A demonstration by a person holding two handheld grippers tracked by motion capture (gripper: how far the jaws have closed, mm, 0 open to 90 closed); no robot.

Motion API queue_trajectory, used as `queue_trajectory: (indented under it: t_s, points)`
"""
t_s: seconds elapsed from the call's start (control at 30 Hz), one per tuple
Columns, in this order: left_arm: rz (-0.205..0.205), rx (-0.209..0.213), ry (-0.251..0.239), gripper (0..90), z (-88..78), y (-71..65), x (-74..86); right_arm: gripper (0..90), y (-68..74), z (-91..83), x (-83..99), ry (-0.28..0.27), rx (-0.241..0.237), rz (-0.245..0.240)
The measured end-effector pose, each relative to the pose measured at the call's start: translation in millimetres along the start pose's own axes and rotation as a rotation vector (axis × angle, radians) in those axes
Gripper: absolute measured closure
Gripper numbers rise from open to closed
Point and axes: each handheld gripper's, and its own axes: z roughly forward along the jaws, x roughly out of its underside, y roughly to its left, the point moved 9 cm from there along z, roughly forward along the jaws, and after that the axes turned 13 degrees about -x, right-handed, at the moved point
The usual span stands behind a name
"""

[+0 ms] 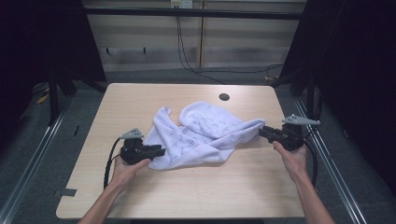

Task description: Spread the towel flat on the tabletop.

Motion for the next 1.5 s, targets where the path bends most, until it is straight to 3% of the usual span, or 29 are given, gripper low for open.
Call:
queue_trajectory:
  t_s: [0.03,0.07,0.13,0.2,0.27,0.37,0.47,0.5,0.53,0.57,0.6,0.63,0.7,0.8,0.83,0.87,0.9,0.93,1.0,1.03,1.1,1.17,1.2,1.27,1.4,1.5]
  points:
    - [0.0,0.0,0.0,71.2,0.0,0.0,0.0,68.2,0.0,0.0,0.0,0.0,0.0,0.0]
    - [0.08,-0.015,0.041,73.7,9.4,1.3,8.2,66.9,9.3,-2.8,8.0,0.0,-0.014,-0.003]
    - [0.087,-0.022,0.062,77.5,16.3,2.2,12.8,65.9,15.1,-4.8,13.6,-0.002,-0.009,-0.004]
    - [0.132,-0.057,0.097,82.3,20.6,3.6,18.1,66.0,21.6,-6.4,19.8,-0.002,-0.029,-0.005]
    - [0.131,-0.058,0.106,88.9,20.3,2.6,18.8,65.9,29.6,-5.0,27.1,-0.001,-0.063,0.002]
    - [0.13,-0.05,0.113,90.0,19.8,-1.0,20.7,65.7,40.0,0.2,33.8,0.011,-0.091,-0.001]
    - [0.134,-0.015,0.13,90.0,13.5,-24.2,31.1,65.6,68.2,12.0,37.4,0.028,-0.156,-0.023]
    - [0.134,-0.015,0.13,90.0,13.5,-24.2,31.1,65.6,68.2,12.0,37.4,0.028,-0.156,-0.023]
    - [0.148,0.011,0.142,90.0,10.4,-36.5,36.2,65.6,76.5,13.5,36.4,0.023,-0.176,-0.03]
    - [0.144,0.057,0.158,90.0,7.3,-55.6,43.0,66.4,95.2,16.4,34.6,0.021,-0.216,-0.049]
    - [0.151,0.093,0.169,90.0,7.0,-68.4,46.4,66.7,101.3,17.3,34.7,0.018,-0.232,-0.051]
    - [0.151,0.093,0.169,90.0,7.0,-68.4,46.4,66.7,101.3,17.3,34.7,0.018,-0.232,-0.051]
    - [0.182,0.137,0.187,90.0,9.6,-97.0,50.6,66.7,118.6,21.7,39.1,0.033,-0.274,-0.066]
    - [0.198,0.208,0.198,85.2,8.0,-121.0,49.9,68.4,145.9,33.9,55.3,0.093,-0.337,-0.085]
    - [0.198,0.208,0.198,83.2,8.0,-121.0,49.9,68.4,145.9,33.9,55.3,0.093,-0.337,-0.085]
    - [0.18,0.218,0.151,82.6,-2.0,-116.9,41.8,69.2,159.3,43.6,65.8,0.144,-0.369,-0.116]
    - [0.155,0.214,0.122,82.6,-8.8,-109.5,37.3,69.2,162.8,47.1,68.4,0.157,-0.374,-0.127]
    - [0.155,0.214,0.122,82.1,-8.8,-109.5,37.3,69.6,166.6,52.1,71.3,0.171,-0.379,-0.136]
    - [0.103,0.162,0.079,81.8,-23.2,-84.8,32.2,69.6,171.4,58.8,74.9,0.191,-0.389,-0.146]
    - [0.063,0.115,0.065,82.3,-31.3,-62.5,32.9,69.1,179.2,69.0,78.5,0.215,-0.407,-0.165]
    - [0.05,0.045,0.063,82.7,-35.3,-38.9,37.2,68.2,187.9,76.2,77.5,0.217,-0.437,-0.169]
    - [0.024,0.013,0.077,82.2,-34.5,-22.4,42.0,66.6,198.4,84.5,76.4,0.218,-0.471,-0.167]
    - [0.009,0.015,0.091,81.4,-32.9,-18.4,44.1,64.3,204.1,89.3,77.7,0.225,-0.489,-0.162]
    - [0.023,0.025,0.108,77.0,-31.0,-16.8,46.6,63.5,211.4,94.0,80.3,0.24,-0.511,-0.167]
    - [0.083,-0.003,0.158,78.5,-18.2,-21.7,52.0,60.9,247.4,112.5,104.2,0.343,-0.605,-0.23]
    - [0.094,-0.001,0.166,79.4,-13.6,-25.3,51.9,58.8,256.5,117.6,114.9,0.377,-0.645,-0.24]
